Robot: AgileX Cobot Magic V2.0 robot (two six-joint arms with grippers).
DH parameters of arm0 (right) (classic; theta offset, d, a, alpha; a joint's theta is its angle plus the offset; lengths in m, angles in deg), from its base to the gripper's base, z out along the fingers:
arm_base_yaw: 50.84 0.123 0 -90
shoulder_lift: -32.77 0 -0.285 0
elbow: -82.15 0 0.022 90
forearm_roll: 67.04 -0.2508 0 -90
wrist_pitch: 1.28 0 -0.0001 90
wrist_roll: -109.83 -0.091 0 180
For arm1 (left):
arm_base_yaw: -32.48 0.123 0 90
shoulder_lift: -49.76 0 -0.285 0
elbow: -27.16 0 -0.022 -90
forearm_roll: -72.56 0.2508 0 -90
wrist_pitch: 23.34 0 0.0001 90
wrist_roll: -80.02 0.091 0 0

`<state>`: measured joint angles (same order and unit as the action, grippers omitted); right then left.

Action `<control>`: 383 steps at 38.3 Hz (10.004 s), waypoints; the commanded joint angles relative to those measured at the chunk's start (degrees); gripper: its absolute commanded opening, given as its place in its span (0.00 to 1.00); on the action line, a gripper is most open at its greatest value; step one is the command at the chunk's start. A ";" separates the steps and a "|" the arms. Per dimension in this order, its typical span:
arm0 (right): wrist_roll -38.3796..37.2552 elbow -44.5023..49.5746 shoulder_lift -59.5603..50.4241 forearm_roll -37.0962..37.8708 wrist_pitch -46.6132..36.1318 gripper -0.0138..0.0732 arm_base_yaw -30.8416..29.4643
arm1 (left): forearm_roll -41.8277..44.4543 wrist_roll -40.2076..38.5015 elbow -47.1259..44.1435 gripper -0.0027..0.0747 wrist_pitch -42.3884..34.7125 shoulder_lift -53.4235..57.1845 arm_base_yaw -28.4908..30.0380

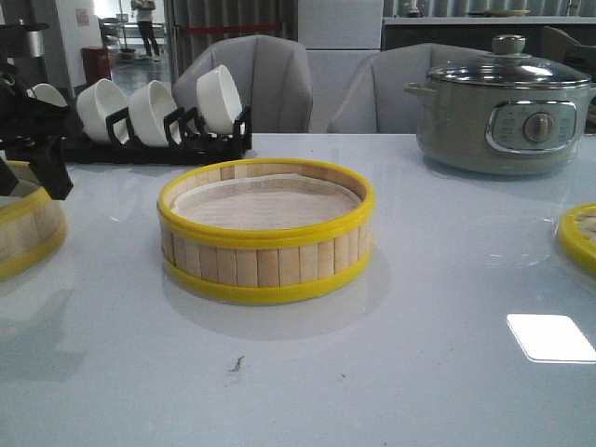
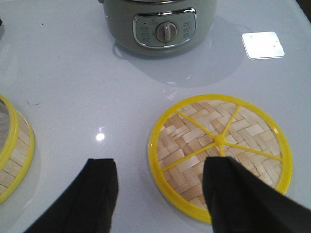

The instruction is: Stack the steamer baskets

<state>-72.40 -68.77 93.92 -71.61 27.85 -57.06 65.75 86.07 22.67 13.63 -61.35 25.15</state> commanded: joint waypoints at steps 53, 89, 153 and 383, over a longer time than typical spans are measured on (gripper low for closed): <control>-0.06 -2.00 0.28 0.16 -4.72 0.73 0.15 | 0.40 -1.07 28.79 0.15 14.42 -5.33 -10.74; -0.06 -2.00 0.28 0.16 -4.84 0.73 0.15 | -0.27 -1.59 32.22 0.15 13.06 -9.78 -35.10; -0.06 -1.86 0.28 -0.26 -3.78 0.73 0.15 | -6.70 -1.59 32.22 0.15 8.32 -10.27 -35.35; -0.06 -1.83 2.56 -5.75 0.95 0.20 2.90 | 0.44 -6.05 -42.21 0.14 -9.12 78.26 -4.98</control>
<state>-72.44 -68.77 96.93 -77.07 32.13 -54.13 66.39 80.66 -21.16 9.33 17.18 20.14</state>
